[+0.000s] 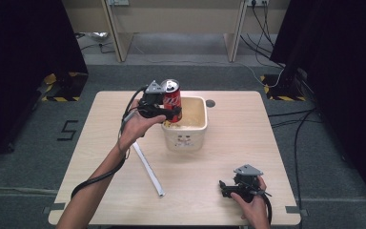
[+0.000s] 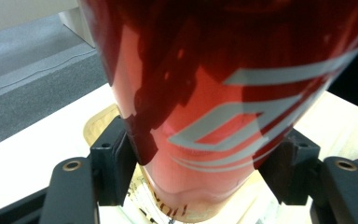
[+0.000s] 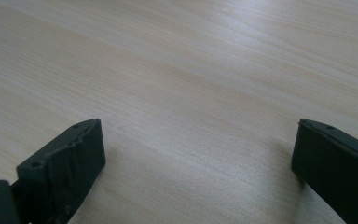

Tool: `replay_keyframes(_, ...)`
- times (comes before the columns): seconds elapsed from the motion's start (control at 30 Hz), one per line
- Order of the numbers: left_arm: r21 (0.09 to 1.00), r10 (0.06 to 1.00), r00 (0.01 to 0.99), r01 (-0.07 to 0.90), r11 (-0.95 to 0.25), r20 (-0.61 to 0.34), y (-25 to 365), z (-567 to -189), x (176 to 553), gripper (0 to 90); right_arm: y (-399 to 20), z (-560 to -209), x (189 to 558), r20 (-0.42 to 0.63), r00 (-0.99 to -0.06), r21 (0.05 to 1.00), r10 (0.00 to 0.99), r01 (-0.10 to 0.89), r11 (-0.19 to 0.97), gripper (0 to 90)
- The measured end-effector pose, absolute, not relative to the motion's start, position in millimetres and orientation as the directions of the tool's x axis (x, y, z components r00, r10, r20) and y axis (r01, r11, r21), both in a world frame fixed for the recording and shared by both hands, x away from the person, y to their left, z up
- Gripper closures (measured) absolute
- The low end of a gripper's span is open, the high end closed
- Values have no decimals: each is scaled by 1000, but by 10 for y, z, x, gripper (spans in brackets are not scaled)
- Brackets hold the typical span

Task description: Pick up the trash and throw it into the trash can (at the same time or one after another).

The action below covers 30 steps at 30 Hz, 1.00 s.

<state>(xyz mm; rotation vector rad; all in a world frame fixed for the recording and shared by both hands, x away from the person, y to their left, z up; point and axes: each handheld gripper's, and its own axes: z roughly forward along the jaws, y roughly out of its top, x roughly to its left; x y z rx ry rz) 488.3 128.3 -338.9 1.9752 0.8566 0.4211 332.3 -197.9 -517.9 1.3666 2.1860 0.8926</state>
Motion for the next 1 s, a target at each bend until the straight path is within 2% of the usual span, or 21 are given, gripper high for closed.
replay_keyframes(1.0,825,727,686,430,-366,-36,1217,-3752,5028,338,-1981,-5179,3324,-12,-438,703,899,636,319,27)
